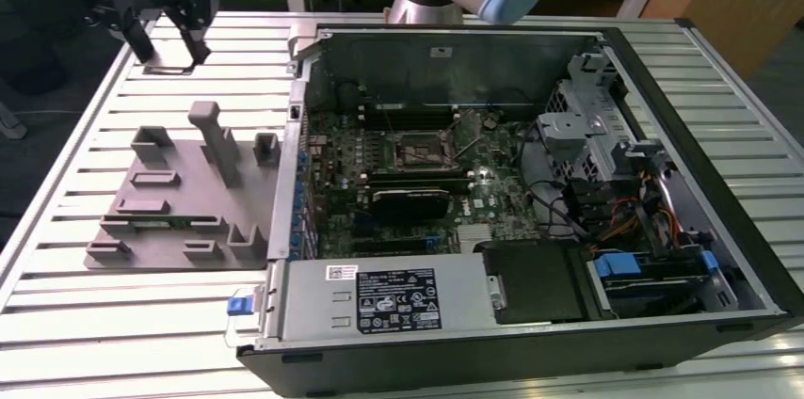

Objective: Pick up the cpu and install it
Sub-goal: 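Pick up the cpu and move it towards the insertion slot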

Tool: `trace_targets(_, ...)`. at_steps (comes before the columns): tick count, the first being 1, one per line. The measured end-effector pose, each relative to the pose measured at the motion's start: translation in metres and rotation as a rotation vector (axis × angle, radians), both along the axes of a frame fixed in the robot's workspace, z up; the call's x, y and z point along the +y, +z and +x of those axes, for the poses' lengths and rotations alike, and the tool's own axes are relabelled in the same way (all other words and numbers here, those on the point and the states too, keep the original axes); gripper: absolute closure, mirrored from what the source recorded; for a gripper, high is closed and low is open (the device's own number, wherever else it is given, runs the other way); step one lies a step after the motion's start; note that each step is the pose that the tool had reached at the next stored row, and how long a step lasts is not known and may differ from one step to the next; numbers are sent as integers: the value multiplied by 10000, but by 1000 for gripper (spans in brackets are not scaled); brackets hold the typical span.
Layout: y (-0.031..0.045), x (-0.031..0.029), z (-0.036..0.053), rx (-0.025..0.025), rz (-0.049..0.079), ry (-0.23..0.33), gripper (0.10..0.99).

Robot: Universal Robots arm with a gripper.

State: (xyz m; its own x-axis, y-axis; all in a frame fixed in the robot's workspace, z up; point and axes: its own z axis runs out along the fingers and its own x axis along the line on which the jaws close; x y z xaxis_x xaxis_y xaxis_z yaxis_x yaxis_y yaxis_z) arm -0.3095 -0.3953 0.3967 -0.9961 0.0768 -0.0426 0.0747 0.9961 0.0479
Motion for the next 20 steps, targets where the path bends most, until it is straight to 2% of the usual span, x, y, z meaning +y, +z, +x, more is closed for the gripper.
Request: trace_targets(20,-2,0,560,5,0,-1,545)
